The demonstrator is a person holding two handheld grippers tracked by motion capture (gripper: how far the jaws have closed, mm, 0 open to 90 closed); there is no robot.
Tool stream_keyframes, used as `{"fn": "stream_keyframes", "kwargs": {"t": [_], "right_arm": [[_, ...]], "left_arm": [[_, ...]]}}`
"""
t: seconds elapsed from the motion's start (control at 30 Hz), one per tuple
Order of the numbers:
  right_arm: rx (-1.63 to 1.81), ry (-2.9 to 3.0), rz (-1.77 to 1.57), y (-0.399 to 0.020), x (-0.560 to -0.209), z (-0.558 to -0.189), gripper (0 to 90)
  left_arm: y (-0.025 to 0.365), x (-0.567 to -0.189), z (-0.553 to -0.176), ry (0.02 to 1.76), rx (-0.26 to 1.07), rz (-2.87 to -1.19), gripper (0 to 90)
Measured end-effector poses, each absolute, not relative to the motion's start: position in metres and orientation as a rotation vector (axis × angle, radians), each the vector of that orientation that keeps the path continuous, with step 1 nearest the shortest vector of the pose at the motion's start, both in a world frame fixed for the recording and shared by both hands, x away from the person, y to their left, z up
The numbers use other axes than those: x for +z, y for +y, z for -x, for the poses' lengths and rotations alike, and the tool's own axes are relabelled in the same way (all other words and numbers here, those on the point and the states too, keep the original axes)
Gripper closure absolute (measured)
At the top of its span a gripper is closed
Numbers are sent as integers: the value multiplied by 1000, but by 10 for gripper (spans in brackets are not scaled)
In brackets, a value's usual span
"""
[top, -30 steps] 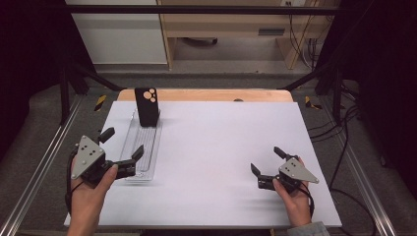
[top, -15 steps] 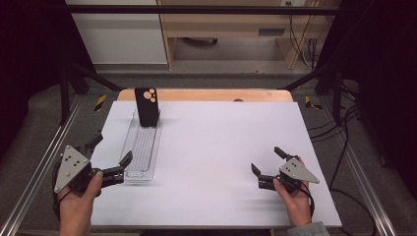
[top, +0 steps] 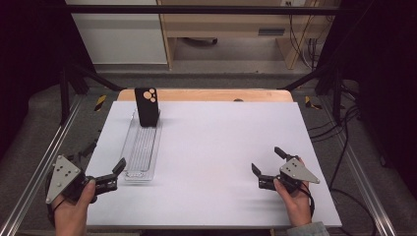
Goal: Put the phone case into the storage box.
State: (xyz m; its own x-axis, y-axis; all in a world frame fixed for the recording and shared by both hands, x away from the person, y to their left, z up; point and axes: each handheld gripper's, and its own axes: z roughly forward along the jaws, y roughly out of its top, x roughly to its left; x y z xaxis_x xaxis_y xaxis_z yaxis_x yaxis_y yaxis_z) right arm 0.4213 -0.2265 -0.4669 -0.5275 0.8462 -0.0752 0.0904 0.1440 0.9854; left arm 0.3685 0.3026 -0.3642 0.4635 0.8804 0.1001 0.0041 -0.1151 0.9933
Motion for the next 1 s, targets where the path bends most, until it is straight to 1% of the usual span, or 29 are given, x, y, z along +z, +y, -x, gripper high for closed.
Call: {"fn": "stream_keyframes", "kwargs": {"t": [0.4, 1.0], "right_arm": [[1447, 1730, -916, -235, -464, -417, 35], [1440, 1751, -895, -239, -463, -406, 34]], "left_arm": [[313, -385, -361, 825, 933, -1514, 7], [317, -407, -364, 847, 925, -1522, 7]]}}
